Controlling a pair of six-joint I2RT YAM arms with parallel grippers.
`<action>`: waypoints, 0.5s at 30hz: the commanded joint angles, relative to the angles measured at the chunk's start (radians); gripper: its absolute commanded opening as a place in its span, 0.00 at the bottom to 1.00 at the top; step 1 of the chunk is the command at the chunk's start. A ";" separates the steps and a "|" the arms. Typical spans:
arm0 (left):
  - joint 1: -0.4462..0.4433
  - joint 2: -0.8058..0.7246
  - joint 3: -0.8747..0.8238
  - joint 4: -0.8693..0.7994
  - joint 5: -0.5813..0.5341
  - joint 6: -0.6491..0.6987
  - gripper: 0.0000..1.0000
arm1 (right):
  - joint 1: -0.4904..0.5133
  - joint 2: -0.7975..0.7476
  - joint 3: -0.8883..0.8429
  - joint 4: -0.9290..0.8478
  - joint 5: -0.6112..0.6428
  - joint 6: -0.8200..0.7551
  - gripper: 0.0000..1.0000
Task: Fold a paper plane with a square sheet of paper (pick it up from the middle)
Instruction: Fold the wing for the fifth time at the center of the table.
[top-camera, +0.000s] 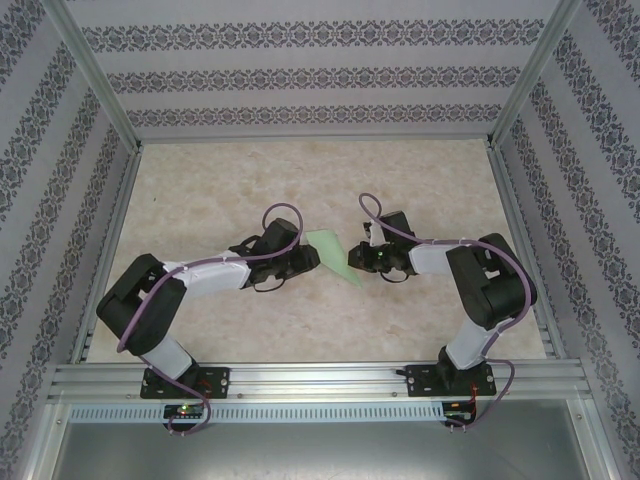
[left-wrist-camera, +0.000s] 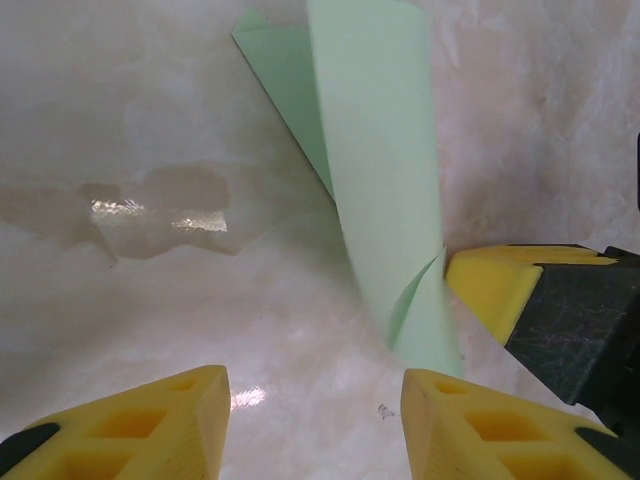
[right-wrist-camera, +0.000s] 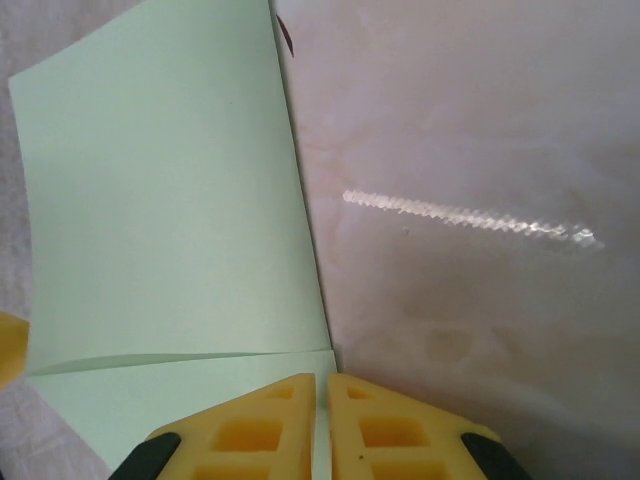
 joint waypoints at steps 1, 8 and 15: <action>0.002 0.021 0.027 0.059 0.020 -0.007 0.53 | -0.006 0.011 -0.026 0.050 -0.024 0.010 0.12; 0.001 0.093 0.044 0.209 0.069 -0.050 0.56 | -0.008 0.009 -0.028 0.049 -0.027 0.003 0.12; -0.004 0.152 0.093 0.242 0.079 -0.059 0.56 | -0.007 0.001 -0.027 0.040 -0.030 0.000 0.12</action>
